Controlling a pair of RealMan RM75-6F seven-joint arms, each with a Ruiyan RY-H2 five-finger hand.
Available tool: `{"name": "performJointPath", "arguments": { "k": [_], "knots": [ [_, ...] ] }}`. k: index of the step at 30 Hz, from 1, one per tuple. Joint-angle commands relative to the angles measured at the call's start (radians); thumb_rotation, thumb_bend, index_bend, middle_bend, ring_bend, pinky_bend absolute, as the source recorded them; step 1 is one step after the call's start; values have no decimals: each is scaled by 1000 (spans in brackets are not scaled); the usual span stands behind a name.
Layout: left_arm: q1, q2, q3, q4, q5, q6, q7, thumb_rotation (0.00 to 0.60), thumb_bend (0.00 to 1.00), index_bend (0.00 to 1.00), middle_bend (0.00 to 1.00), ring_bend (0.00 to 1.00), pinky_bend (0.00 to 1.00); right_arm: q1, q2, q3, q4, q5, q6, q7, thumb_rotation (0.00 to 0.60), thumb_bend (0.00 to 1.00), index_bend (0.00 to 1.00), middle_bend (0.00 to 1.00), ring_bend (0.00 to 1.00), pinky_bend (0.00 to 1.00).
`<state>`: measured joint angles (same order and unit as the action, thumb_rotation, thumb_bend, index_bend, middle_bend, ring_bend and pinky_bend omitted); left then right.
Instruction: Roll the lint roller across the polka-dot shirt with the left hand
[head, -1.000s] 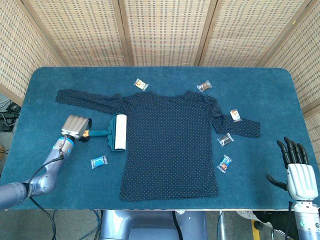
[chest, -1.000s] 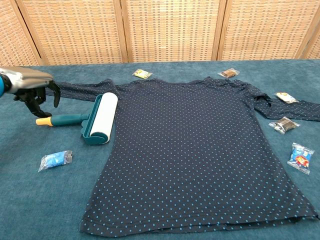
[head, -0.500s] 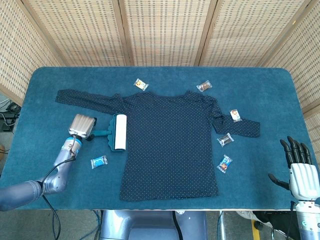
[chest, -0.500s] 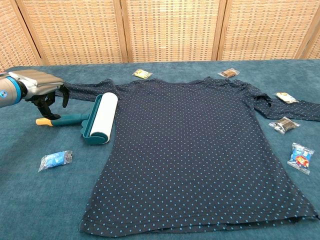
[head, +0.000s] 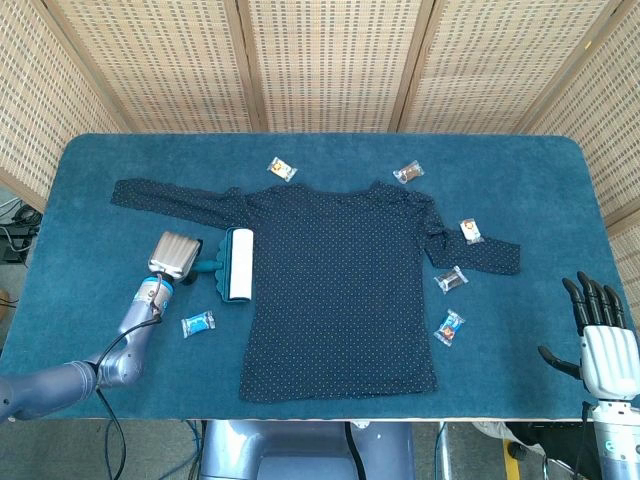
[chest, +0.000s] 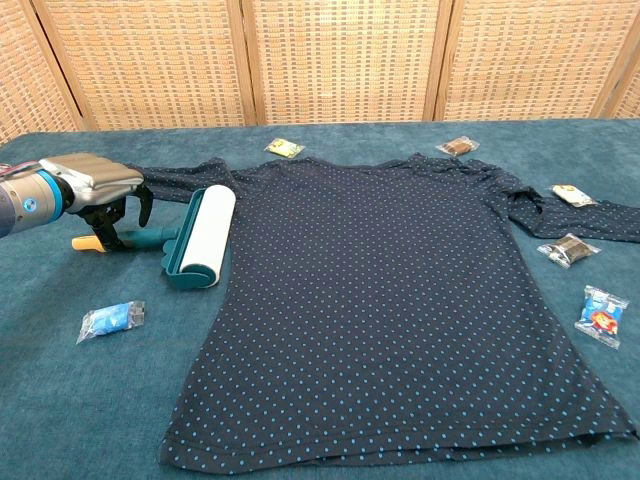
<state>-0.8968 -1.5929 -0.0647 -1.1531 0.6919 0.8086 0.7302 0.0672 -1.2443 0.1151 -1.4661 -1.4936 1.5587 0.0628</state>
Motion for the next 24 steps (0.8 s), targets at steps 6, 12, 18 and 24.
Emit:
{"name": "performJointPath", "arguments": {
  "k": [6, 12, 18, 24],
  "knots": [
    [-1, -42, 11, 43, 4, -9, 8, 600, 329, 418, 861, 794, 727, -1, -4, 3, 10, 0, 5, 10, 600, 78, 0, 0, 0, 0],
    [1, -71, 12, 70, 18, -8, 5, 600, 391, 587, 860, 794, 726, -1, -5, 4, 13, -2, 10, 16, 600, 76, 0, 0, 0, 0],
    [3, -82, 13, 75, 31, 4, 12, 600, 661, 865, 862, 798, 727, -3, -3, 5, 12, -5, 17, 23, 600, 76, 0, 0, 0, 0],
    [3, -54, 7, 42, 60, 23, 12, 600, 735, 910, 863, 798, 726, -4, 0, 6, 9, -4, 18, 27, 600, 76, 0, 0, 0, 0]
  ]
}}
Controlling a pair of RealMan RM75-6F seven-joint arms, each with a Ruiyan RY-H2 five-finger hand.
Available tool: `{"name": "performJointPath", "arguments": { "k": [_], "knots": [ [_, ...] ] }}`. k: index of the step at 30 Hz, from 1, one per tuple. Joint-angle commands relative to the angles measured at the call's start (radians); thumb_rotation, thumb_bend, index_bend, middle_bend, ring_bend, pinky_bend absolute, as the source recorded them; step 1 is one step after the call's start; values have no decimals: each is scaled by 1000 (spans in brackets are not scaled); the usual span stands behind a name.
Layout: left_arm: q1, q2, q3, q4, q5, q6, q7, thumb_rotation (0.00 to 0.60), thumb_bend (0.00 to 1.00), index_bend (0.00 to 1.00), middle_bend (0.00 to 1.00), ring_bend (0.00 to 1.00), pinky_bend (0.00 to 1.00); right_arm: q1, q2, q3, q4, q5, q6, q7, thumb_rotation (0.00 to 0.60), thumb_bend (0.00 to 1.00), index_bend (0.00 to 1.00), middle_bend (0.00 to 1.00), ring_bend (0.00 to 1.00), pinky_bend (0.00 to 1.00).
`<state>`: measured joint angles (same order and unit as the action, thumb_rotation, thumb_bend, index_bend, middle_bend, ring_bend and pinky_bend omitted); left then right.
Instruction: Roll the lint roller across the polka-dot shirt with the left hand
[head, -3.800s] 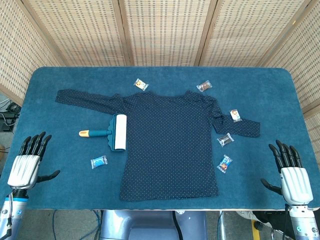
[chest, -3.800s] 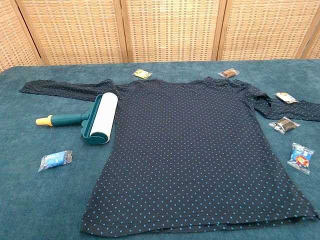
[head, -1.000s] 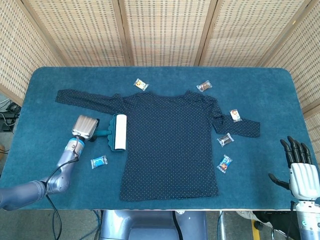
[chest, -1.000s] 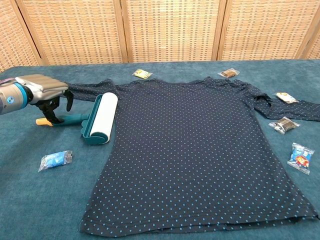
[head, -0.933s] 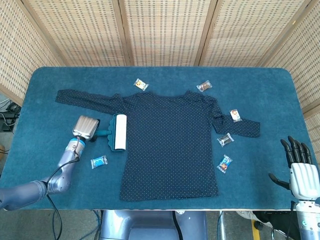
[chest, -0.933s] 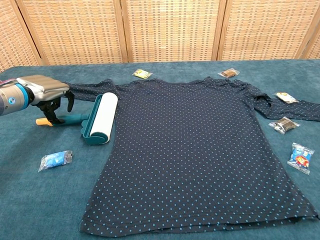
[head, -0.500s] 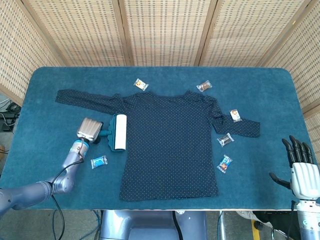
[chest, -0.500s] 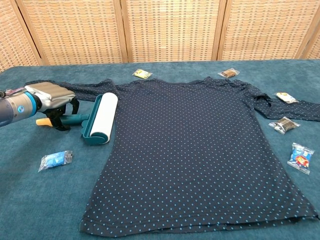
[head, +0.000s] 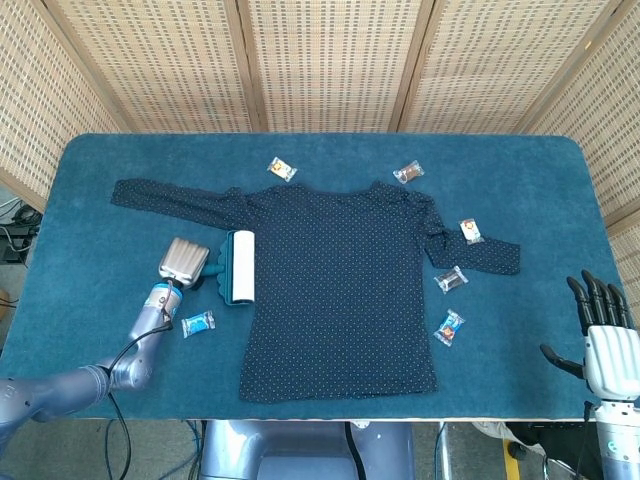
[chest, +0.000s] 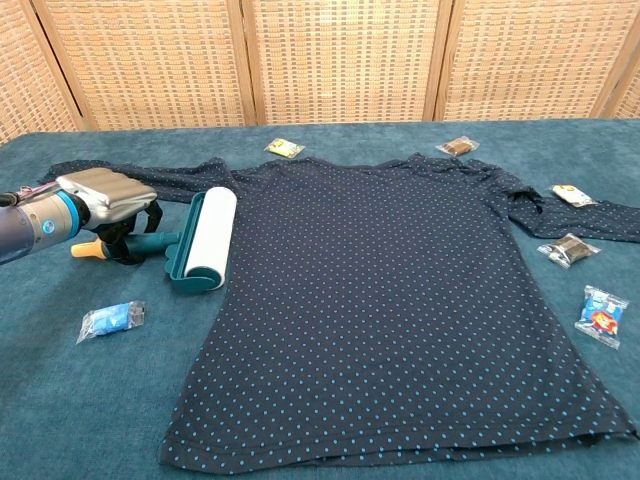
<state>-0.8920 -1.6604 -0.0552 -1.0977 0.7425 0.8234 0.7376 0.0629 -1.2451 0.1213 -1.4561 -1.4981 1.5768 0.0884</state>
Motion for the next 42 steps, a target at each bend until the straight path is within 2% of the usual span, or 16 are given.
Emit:
{"name": "performJointPath", "arguments": {
  "k": [1, 7, 13, 20, 31, 42],
  "knots": [
    [-4, 28, -4, -31, 14, 12, 8, 600, 738, 913, 863, 798, 726, 0, 1, 0, -2, 1, -2, 4, 600, 76, 0, 0, 0, 0],
    [-32, 130, -8, -154, -16, 10, 83, 600, 748, 926, 863, 798, 726, -1, 5, -1, -7, -4, 1, 9, 600, 76, 0, 0, 0, 0],
    [-99, 261, 3, -318, -143, -16, 199, 600, 749, 927, 863, 798, 725, -3, 11, -1, -12, -8, 7, 17, 600, 76, 0, 0, 0, 0],
    [-194, 342, 35, -413, -284, -59, 282, 600, 751, 927, 863, 797, 705, -6, 17, 2, -15, -7, 13, 35, 600, 76, 0, 0, 0, 0],
    [-337, 349, 96, -446, -429, -55, 415, 600, 748, 927, 855, 779, 686, -7, 27, 6, -11, 4, 4, 74, 600, 76, 0, 0, 0, 0],
    [-472, 265, 140, -409, -568, -29, 523, 600, 748, 927, 855, 779, 686, 0, 27, 13, 11, 32, -28, 116, 600, 76, 0, 0, 0, 0]
  ]
}}
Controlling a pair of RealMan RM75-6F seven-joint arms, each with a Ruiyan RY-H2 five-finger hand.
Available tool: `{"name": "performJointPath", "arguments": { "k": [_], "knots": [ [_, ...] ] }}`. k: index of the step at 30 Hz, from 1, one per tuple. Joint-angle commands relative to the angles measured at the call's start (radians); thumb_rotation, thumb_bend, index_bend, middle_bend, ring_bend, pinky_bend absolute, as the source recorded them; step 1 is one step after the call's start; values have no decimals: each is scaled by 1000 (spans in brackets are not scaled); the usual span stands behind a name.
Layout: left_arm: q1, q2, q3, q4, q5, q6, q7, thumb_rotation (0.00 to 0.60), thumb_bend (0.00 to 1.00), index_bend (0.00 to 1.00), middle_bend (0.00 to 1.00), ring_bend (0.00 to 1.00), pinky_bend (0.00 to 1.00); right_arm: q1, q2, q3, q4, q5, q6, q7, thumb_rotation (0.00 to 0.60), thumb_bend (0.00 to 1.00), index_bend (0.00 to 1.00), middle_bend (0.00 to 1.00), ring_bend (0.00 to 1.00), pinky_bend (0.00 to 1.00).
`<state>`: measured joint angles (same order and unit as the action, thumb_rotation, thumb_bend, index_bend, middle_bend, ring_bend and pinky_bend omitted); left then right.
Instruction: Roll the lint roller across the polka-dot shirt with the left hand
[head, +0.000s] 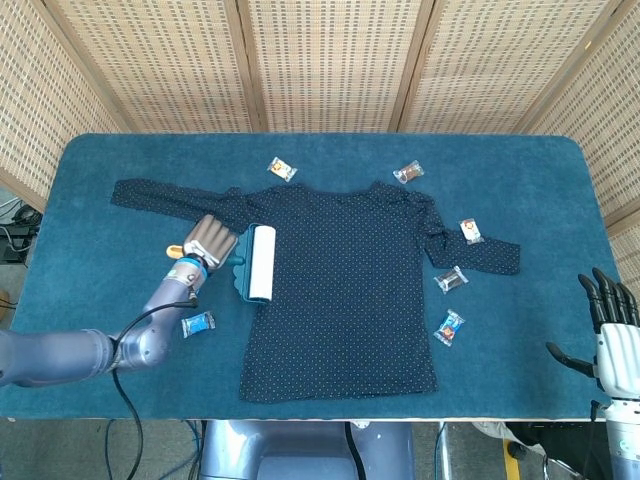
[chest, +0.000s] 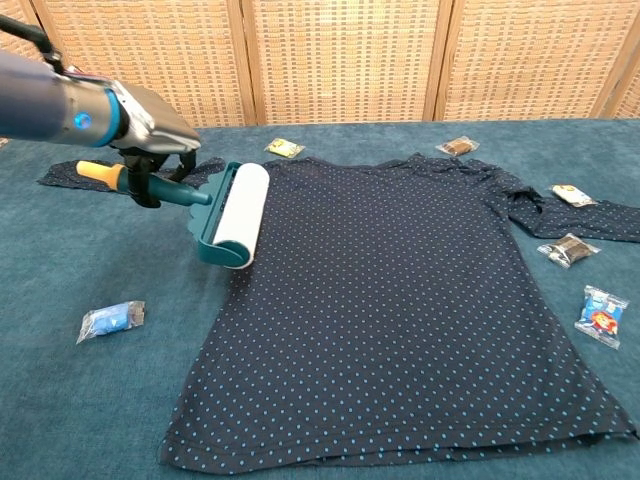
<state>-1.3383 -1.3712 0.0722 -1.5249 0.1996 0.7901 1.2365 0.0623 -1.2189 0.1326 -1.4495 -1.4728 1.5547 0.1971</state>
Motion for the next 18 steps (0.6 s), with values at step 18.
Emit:
{"name": "performJointPath", "arguments": {
  "k": [18],
  "knots": [
    [-186, -151, 68, 107, -273, 6, 175, 600, 748, 928, 855, 779, 685, 10, 3, 10, 34, 37, -52, 83, 600, 76, 0, 0, 0, 0]
  ]
}}
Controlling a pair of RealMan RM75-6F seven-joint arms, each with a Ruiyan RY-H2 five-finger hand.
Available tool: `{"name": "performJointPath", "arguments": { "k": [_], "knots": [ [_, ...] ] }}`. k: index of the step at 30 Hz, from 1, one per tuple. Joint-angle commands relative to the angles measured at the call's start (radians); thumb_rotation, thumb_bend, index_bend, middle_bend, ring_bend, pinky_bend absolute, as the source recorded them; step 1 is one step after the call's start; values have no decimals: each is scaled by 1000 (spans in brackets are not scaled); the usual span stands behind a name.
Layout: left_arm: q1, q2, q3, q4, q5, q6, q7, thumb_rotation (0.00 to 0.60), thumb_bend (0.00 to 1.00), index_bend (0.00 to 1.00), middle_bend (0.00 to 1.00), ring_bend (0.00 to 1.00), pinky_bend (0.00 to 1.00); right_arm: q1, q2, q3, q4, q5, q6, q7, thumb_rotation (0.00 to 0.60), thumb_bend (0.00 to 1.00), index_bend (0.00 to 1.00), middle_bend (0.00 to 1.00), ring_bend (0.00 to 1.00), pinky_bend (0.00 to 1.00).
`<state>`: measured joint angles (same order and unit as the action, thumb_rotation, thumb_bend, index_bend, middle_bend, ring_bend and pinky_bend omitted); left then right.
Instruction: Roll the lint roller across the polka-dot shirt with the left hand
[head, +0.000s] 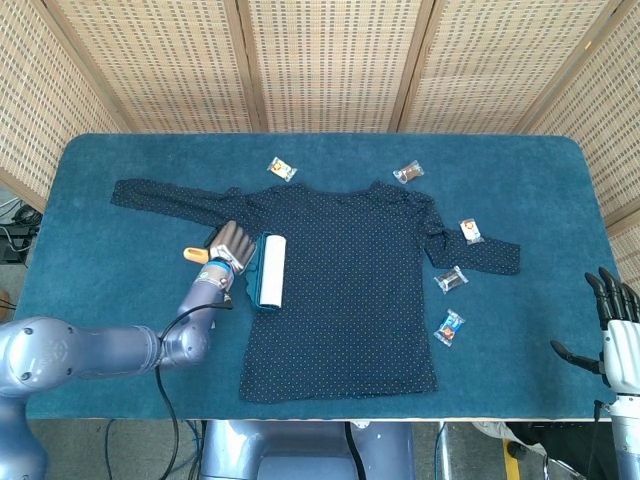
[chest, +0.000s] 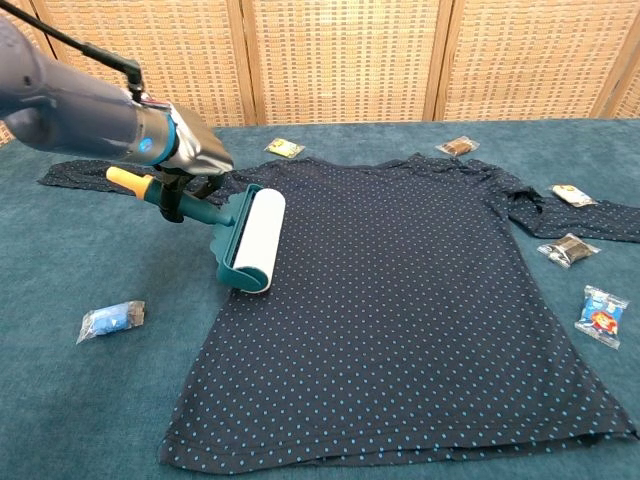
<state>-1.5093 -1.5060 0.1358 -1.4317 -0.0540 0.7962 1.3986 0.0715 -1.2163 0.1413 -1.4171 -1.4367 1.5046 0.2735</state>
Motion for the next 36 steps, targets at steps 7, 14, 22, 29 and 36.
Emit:
{"name": "performJointPath", "arguments": {
  "k": [7, 14, 22, 29, 36],
  "knots": [
    [-54, -77, -1, 65, -71, -12, 46, 600, 748, 928, 855, 778, 685, 1, 4, 3, 5, 1, -5, 32, 600, 76, 0, 0, 0, 0],
    [-99, -171, -15, 160, -125, -33, 95, 600, 748, 928, 855, 779, 686, 5, 3, 0, 12, 3, -20, 53, 600, 76, 0, 0, 0, 0],
    [-162, -274, -61, 282, -214, -51, 164, 600, 748, 928, 855, 779, 686, 6, 5, 3, 22, 11, -29, 81, 600, 76, 0, 0, 0, 0],
    [-207, -333, -103, 362, -283, -63, 231, 600, 749, 928, 855, 779, 686, 4, 9, 9, 31, 20, -30, 104, 600, 76, 0, 0, 0, 0],
    [-218, -347, -121, 378, -320, -54, 284, 600, 748, 928, 855, 778, 686, 6, 5, 7, 40, 21, -38, 107, 600, 76, 0, 0, 0, 0]
  ]
}}
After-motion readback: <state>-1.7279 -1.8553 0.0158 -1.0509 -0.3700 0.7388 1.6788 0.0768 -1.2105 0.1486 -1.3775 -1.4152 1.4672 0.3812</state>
